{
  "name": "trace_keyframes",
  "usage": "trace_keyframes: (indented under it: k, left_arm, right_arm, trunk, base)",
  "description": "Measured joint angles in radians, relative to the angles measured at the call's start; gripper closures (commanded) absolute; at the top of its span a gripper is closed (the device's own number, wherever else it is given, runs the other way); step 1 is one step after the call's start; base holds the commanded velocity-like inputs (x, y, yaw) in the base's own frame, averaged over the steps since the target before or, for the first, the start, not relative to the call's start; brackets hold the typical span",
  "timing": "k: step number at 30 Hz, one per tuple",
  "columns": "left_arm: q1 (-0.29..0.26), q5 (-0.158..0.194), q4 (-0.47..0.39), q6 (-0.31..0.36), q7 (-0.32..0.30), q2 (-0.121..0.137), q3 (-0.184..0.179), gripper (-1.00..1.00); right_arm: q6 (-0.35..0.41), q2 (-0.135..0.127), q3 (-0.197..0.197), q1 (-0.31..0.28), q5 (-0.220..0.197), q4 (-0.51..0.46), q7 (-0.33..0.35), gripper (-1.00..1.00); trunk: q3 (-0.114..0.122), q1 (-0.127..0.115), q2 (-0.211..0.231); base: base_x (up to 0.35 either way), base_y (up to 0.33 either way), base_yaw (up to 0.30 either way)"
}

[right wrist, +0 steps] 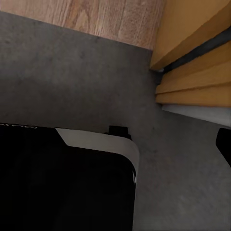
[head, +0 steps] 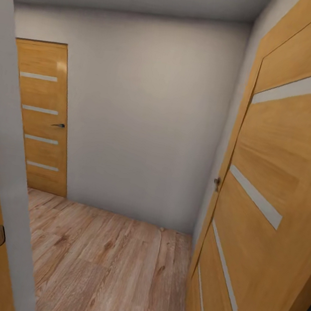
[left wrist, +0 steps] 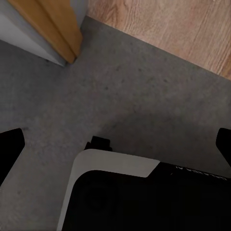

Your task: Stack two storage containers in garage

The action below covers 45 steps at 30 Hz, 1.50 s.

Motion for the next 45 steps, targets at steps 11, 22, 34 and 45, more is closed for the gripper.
trace_keyframes:
  k: [11, 22, 34, 45]
  left_arm:
    - [0.000, 0.000, 0.000, 0.000, 0.000, 0.000, 0.000, -1.00]
    - [0.000, -0.001, 0.000, 0.000, 0.000, 0.000, 0.000, -1.00]
    - [0.000, 0.000, 0.000, 0.000, 0.000, 0.000, 0.000, -1.00]
    - [0.000, 0.000, 0.000, 0.000, 0.000, 0.000, 0.000, -1.00]
  right_arm:
    - [-0.002, 0.007, -0.006, 0.000, -0.001, 0.000, -0.001, -1.00]
    - [0.000, 0.008, -0.007, 0.000, -0.001, 0.000, -0.001, -1.00]
    - [0.000, 0.008, -0.005, 0.000, 0.000, 0.000, -0.001, -1.00]
    - [-0.001, 0.008, -0.013, 0.000, -0.002, 0.000, -0.001, -1.00]
  trunk:
    - [0.000, 0.000, 0.000]
    - [0.000, 0.000, 0.000]
    - [0.000, 0.000, 0.000]
    - [0.000, 0.000, 0.000]
  base:
    - [0.000, 0.004, -0.066]
    - [0.000, 0.005, -0.045]
    - [0.000, 0.164, -0.001]
    - [0.000, 0.018, -0.141]
